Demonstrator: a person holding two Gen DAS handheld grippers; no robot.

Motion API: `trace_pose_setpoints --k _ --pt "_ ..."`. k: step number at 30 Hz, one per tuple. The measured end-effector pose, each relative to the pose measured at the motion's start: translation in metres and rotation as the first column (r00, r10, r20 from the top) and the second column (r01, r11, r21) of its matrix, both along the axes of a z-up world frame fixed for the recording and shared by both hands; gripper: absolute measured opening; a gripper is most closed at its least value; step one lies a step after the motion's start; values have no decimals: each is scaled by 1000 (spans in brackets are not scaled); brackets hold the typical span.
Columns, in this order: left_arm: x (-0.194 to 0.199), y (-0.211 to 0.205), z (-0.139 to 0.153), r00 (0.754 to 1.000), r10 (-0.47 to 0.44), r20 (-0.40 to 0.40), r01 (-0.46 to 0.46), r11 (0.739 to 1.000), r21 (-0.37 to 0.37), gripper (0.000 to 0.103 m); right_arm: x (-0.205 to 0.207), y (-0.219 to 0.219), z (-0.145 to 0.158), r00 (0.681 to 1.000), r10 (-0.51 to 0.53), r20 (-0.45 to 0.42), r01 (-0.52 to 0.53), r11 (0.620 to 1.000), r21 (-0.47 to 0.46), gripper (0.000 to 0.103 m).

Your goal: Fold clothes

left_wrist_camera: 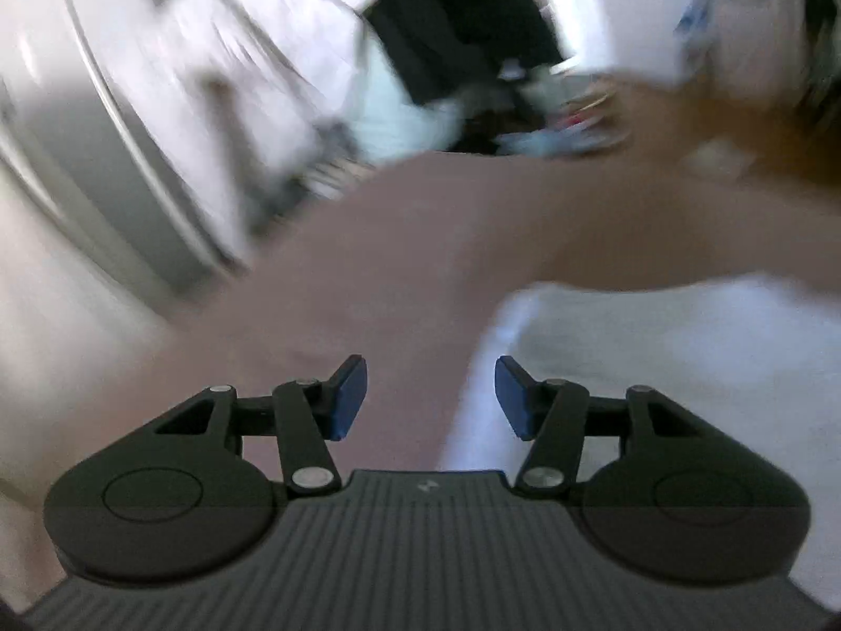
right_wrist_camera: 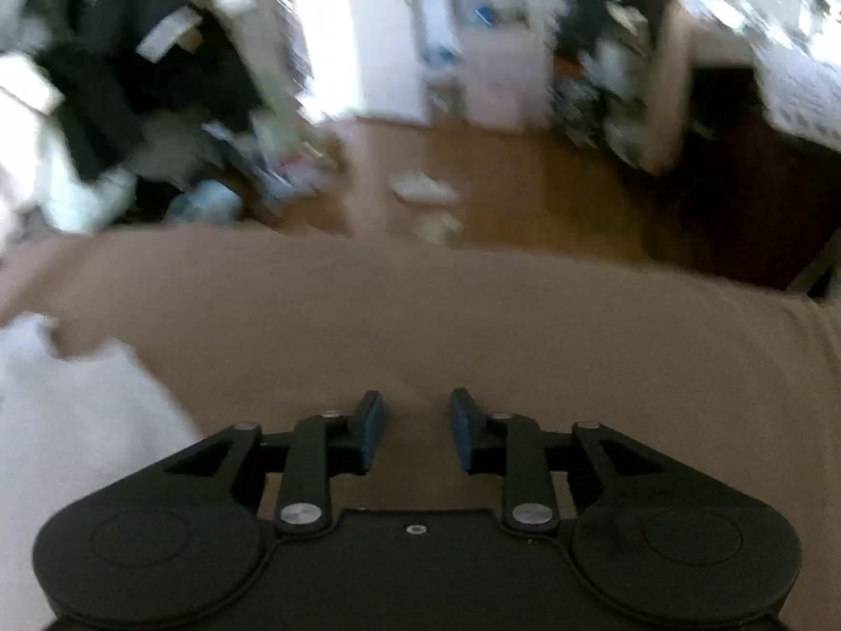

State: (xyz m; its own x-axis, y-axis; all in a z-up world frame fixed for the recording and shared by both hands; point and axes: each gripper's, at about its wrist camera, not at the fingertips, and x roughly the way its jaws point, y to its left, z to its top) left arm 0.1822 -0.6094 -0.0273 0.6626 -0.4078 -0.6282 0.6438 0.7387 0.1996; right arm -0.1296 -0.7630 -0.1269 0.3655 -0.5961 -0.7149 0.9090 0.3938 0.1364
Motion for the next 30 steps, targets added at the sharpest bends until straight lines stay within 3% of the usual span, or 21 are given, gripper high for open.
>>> trace_pose_setpoints --k 2,4,6,10,12,14,17,19,20,21,24,26,28,30 --pt "-20 10 5 996 -85 -19 84 996 -18 54 -6 -1 4 997 -29 75 25 998 54 33" --pt "-39 18 3 988 -145 -45 145 989 -8 58 -10 0 9 989 -65 135 50 992 112 41" --pt "-58 23 -3 978 -185 -95 187 982 8 70 -10 3 6 987 -67 147 46 989 143 42" --pt "-90 33 -19 956 -229 -183 242 969 52 76 -21 13 3 985 -80 154 53 984 171 42" --pt "-108 37 -25 955 -254 -154 269 960 81 85 -24 12 0 981 -91 171 57 979 194 42" --pt "-109 32 -31 962 -247 -121 264 951 160 90 -26 10 -3 976 -104 190 62 974 217 42" --pt "-105 27 -47 976 -205 -78 218 938 268 90 -21 2 -6 971 -116 210 65 970 236 42" --pt "-93 28 -46 980 -182 -85 197 952 232 65 -18 1 -7 973 -109 204 60 970 234 43" --pt "-82 27 -44 982 -161 -95 178 958 226 17 -18 1 -7 974 -106 200 58 971 232 43" --pt "-73 26 -40 988 -120 -100 140 962 233 10 -16 1 -8 976 -102 195 55 972 230 44" --pt "-47 25 -18 997 -70 -28 74 974 212 10 -13 -1 -7 980 -84 181 42 974 224 48" --pt "-25 25 -2 997 -34 67 20 978 206 10 -11 -2 -7 984 -67 165 30 976 214 49" --pt "7 27 14 985 47 165 -79 978 191 10 -9 -3 -6 988 -50 149 19 979 204 50" --pt "49 27 20 949 204 241 -256 943 211 11 -5 -5 -6 990 -42 138 14 980 197 54"
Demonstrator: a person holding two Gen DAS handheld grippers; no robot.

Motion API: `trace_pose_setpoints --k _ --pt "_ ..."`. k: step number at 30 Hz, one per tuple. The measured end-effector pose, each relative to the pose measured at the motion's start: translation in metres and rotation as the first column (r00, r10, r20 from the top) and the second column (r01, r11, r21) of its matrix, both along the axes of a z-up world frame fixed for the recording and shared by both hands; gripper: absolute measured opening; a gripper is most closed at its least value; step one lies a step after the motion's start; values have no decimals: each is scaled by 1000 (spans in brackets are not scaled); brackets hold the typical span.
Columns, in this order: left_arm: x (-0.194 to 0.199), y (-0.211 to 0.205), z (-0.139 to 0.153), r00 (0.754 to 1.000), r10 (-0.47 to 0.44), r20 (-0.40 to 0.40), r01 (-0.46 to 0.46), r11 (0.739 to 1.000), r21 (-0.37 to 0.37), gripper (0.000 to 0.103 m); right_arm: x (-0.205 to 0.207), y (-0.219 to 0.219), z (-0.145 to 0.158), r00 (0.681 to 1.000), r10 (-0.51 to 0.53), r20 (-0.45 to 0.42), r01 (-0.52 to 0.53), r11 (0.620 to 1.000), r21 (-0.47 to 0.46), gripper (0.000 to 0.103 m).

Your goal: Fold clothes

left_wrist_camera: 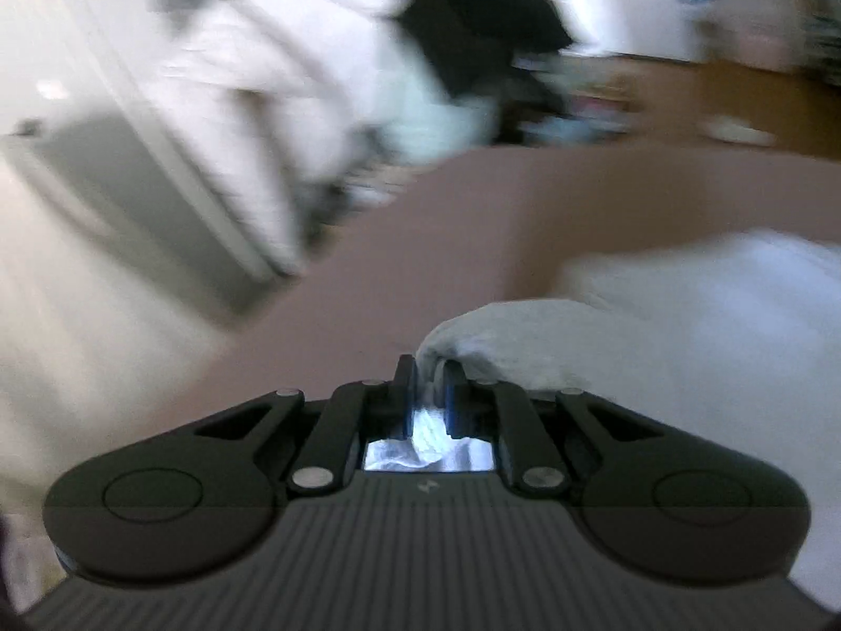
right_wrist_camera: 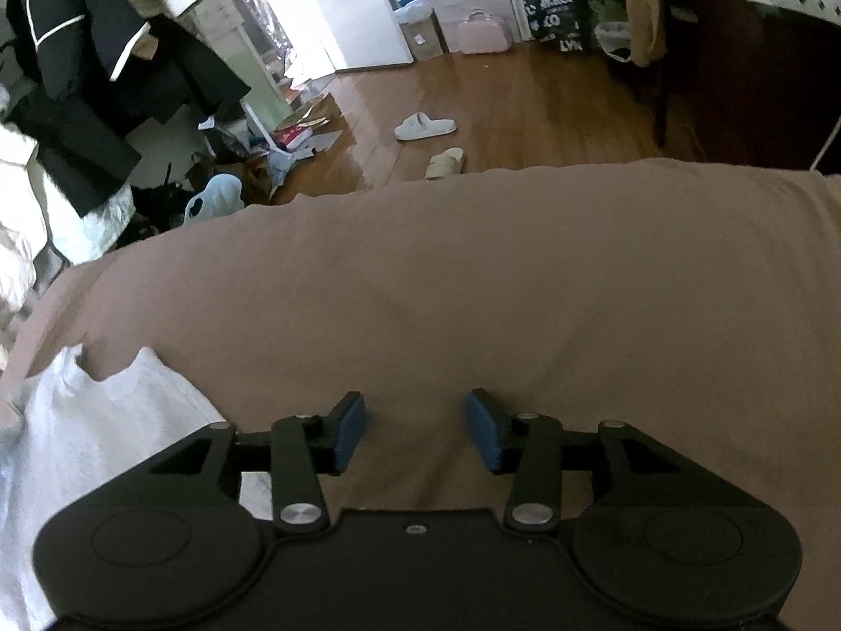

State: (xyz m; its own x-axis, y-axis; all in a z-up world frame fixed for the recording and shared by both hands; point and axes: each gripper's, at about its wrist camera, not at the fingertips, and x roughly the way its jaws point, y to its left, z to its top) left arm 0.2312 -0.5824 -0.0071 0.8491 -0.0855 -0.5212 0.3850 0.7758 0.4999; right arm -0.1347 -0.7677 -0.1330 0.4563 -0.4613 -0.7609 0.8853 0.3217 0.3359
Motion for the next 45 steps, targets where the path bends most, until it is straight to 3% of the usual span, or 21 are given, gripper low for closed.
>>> trace_pose_setpoints --k 3,5,6,7,9,11,12,16,19,21,22,25,28,32,36,38,39,40,41,43,45 --pt "51 -1 -6 984 173 -49 -169 983 70 15 10 0 -1 1000 18 -14 -19 1000 -24 70" --pt "62 -5 -12 973 220 73 -229 958 174 17 19 5 -1 996 60 -69 -64 996 -67 74" --pt "67 -5 -17 957 256 137 -283 931 232 40 24 9 -1 990 86 -109 -96 991 -90 76" --pt "69 -4 -20 945 284 160 -318 911 261 52 27 11 -1 985 105 -135 -120 987 -106 78" --pt "59 8 -16 949 303 91 -315 928 198 59 26 10 0 986 103 -130 -118 987 -110 78" --pt "30 26 -7 977 206 -46 -203 977 60 59 22 8 3 991 86 -100 -95 991 -97 78" --pt "14 30 -4 984 157 -84 -155 987 31 59 19 7 5 994 75 -83 -82 993 -88 78" --pt "-99 60 -3 979 -63 -196 68 997 20 59 16 7 10 996 56 -67 -60 997 -54 78" --pt "-192 84 -16 929 -232 -288 249 968 23 65 6 22 18 994 79 -78 -81 997 -21 78" --pt "-249 108 -30 851 -348 -393 394 918 39 69 -12 40 23 993 101 -69 -100 995 13 78" --pt "-270 121 -35 827 -379 -415 431 902 35 69 -23 52 26 991 113 -67 -111 993 34 78" --pt "-319 167 -48 784 -417 -460 474 880 11 69 -52 84 34 985 142 -96 -139 990 28 78" --pt "-335 195 -58 790 -400 -464 455 890 8 69 -78 106 35 980 68 -187 -65 998 22 78" --pt "-345 209 -55 804 -424 -417 452 892 -35 69 -103 123 30 975 45 -220 -28 996 83 80" --pt "-350 216 -52 763 -468 -446 448 880 -157 72 -116 119 9 980 -1 -200 44 977 210 89" --pt "-356 219 -52 733 -492 -471 455 868 -199 72 -113 120 2 978 -3 -207 46 978 203 93" --pt "-362 221 -51 717 -503 -483 465 861 -207 72 -108 123 3 975 3 -222 36 985 171 76" --pt "-370 225 -50 703 -513 -493 472 855 -215 72 -104 130 11 974 7 -227 18 994 107 28" --pt "-378 229 -49 689 -522 -503 479 849 -224 72 -101 135 23 978 43 -202 -34 998 46 7" --pt "-389 242 -52 649 -531 -545 492 839 -232 73 -104 148 52 989 60 -135 -77 989 -124 4" --pt "-398 256 -56 630 -527 -571 498 838 -224 77 -110 159 74 974 -46 -220 -28 947 -319 4"
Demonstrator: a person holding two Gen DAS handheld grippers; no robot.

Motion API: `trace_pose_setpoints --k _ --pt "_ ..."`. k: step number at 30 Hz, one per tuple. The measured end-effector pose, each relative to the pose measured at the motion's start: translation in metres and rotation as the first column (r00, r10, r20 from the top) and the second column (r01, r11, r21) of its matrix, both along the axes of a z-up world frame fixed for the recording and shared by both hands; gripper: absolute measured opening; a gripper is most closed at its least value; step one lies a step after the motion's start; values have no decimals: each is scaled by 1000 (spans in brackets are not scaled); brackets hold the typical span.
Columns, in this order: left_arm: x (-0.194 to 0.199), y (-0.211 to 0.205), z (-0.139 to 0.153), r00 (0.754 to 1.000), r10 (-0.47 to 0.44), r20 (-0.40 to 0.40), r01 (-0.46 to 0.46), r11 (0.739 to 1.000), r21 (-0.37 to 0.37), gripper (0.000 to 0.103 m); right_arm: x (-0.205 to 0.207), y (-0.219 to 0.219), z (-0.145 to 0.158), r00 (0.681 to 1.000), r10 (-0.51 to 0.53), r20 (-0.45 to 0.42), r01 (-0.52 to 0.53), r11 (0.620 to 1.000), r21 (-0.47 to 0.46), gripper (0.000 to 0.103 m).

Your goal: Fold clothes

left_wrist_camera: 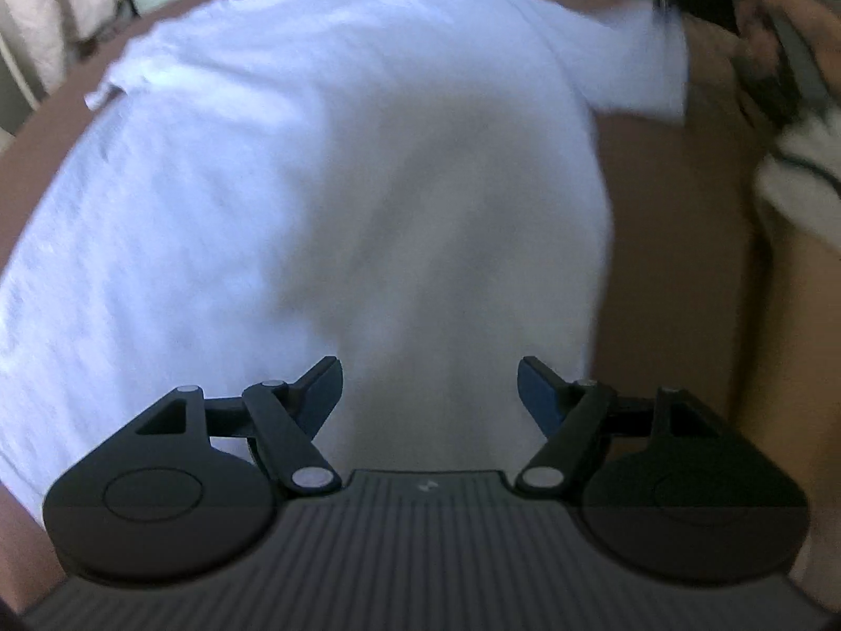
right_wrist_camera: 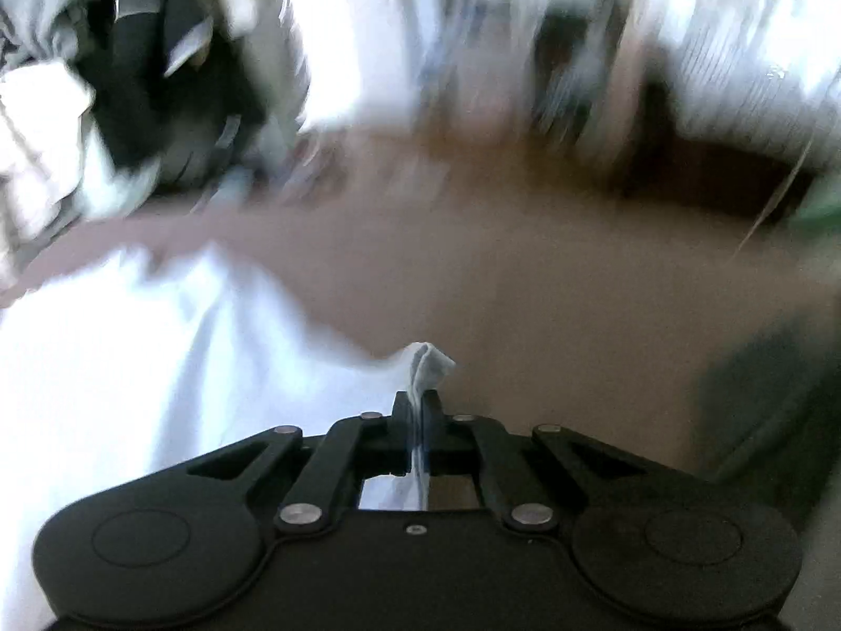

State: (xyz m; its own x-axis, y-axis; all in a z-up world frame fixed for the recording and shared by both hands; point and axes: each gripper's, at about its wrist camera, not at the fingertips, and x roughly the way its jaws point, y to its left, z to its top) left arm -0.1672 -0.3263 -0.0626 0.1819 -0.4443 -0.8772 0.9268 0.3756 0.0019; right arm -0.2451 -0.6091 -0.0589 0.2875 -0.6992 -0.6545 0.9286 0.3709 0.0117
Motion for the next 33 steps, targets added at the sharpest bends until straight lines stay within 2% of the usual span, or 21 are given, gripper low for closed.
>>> trace_pose_setpoints --k 1,4,6,9,11,13,15,16,17,18,19,21,23,24,26,30,33 --pt "-3 6 -2 1000 0 -6 0 1000 12 79 -3 4 8 999 -33 -30 31 996 -78 3" --pt "-13 20 -14 998 -10 -61 13 999 42 84 -14 -7 -1 997 -78 26 77 996 49 3" --pt "-22 21 -21 998 -42 -48 45 997 65 95 -9 -8 -10 998 -64 -2 64 995 77 3" --pt "-40 9 -31 991 -116 61 107 984 146 101 -4 -8 -10 999 -49 6 49 996 75 3" --pt "-45 3 -34 987 -128 97 111 980 164 103 -2 -8 -11 999 -40 13 39 997 74 3" --pt "-41 4 -31 992 -95 80 83 987 136 97 -2 -7 -9 998 -44 36 41 996 79 4" --pt "-37 7 -27 994 -72 81 62 990 128 69 -6 -14 -7 998 -45 50 40 995 92 4" --pt "-37 8 -24 993 -69 91 57 991 123 61 -7 -17 -6 997 -46 59 39 994 101 4" --pt "-37 9 -22 993 -66 95 55 992 113 46 -10 -19 -5 995 -49 85 38 991 127 4" --pt "-36 10 -20 993 -63 97 53 993 101 32 -15 -22 -7 989 -58 139 32 983 180 4" --pt "-37 11 -19 993 -70 100 61 994 91 26 -21 -26 -10 978 -69 194 23 972 233 4" --pt "-35 11 -19 991 -80 109 71 994 83 21 -32 -29 -13 948 -86 306 -15 949 314 4" --pt "-30 10 -18 992 -73 100 65 995 73 14 -35 -26 -13 934 -83 347 -35 947 319 4" --pt "-25 11 -15 994 -65 87 60 996 63 11 -34 -25 -11 931 -79 358 -37 951 306 4" --pt "-12 14 -6 998 -38 56 37 999 31 10 -32 -21 -6 912 -64 405 -59 957 286 4" --pt "16 27 7 999 45 7 -45 998 -44 10 -24 -20 10 847 -7 532 -142 960 239 4" --pt "27 31 0 997 68 -23 -69 996 -57 10 -11 -16 11 860 51 508 -171 966 194 4"
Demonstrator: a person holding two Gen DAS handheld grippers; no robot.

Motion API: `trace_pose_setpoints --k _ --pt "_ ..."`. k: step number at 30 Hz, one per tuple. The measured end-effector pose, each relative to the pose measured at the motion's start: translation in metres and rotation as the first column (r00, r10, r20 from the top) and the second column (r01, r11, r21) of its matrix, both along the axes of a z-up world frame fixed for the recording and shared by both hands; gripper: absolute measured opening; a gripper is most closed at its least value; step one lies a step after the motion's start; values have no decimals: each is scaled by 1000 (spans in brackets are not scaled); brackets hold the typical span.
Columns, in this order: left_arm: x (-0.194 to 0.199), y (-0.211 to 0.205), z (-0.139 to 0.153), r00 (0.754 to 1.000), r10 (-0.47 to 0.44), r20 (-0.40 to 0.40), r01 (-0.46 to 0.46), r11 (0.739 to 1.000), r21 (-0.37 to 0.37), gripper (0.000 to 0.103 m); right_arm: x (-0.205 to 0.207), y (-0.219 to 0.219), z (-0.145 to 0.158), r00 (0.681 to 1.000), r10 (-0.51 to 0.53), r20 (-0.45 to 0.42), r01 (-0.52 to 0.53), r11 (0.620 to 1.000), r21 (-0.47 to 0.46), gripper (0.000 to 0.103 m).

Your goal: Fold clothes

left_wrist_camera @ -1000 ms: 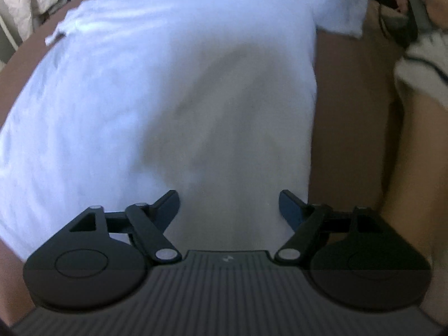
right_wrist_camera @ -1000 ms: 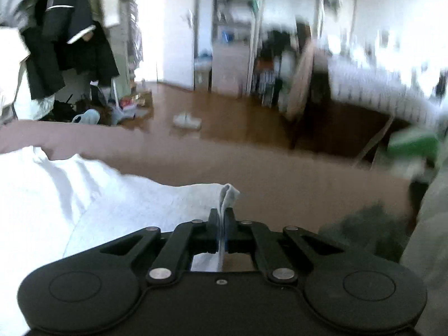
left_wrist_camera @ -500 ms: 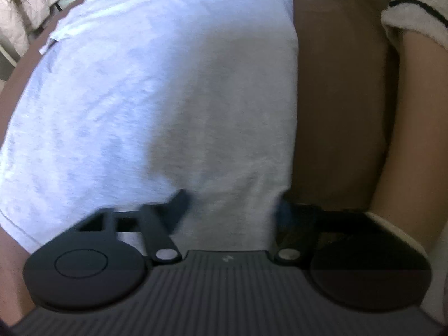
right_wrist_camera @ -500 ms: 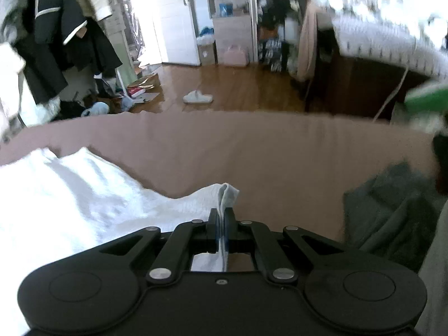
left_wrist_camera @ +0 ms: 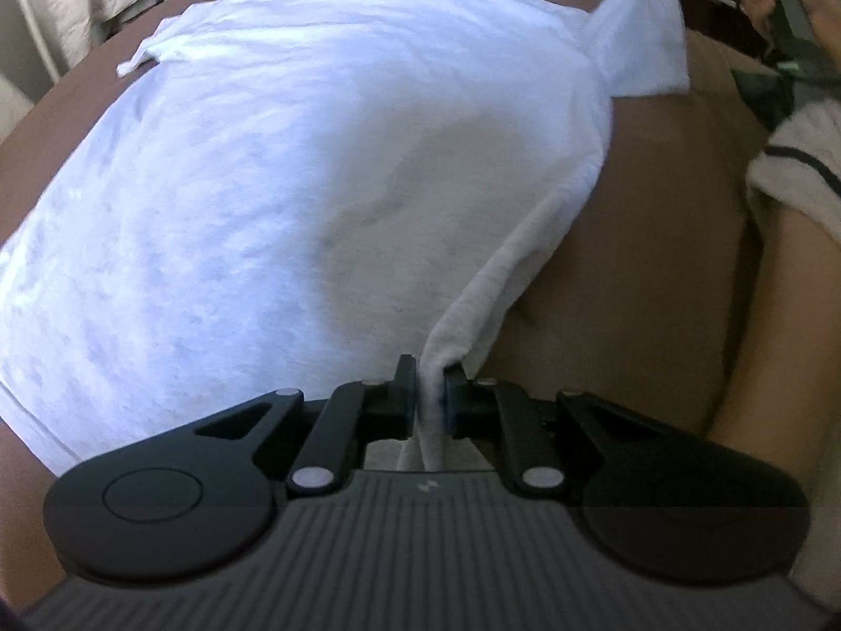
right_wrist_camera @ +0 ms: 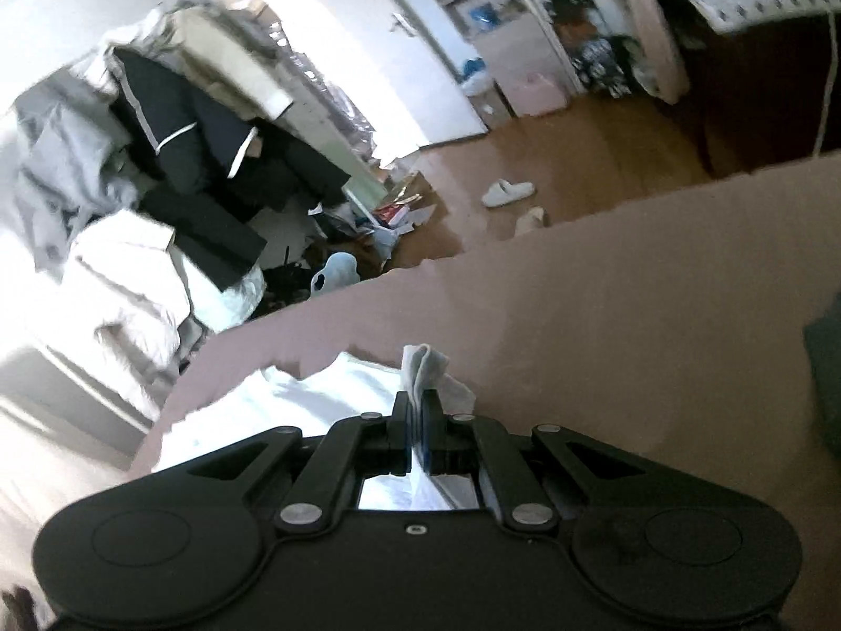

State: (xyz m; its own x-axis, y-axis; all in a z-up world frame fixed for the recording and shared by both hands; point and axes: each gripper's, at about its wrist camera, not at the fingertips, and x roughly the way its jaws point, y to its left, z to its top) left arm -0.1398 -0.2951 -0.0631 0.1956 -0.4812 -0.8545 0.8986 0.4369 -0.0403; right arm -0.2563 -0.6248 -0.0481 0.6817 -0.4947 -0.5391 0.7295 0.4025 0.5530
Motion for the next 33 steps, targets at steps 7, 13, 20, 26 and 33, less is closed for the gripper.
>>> trace_pose_setpoints --k 7,13,20,26,33 --pt "13 14 22 996 90 10 -89 995 -34 10 36 -1 10 959 280 -52 -283 956 -73 5" --pt "101 50 65 965 235 117 -230 972 -54 6 148 6 65 844 535 -43 -534 831 -157 5" --pt "210 84 63 822 509 257 -502 859 -95 5 363 -14 103 770 600 -218 -638 730 -243 5" --pt "299 148 20 582 777 240 -789 611 -66 8 484 -26 95 817 572 -77 -568 775 -278 9" --pt "280 181 -5 657 741 137 -743 667 -45 27 483 -2 15 803 559 -208 -596 766 -243 45"
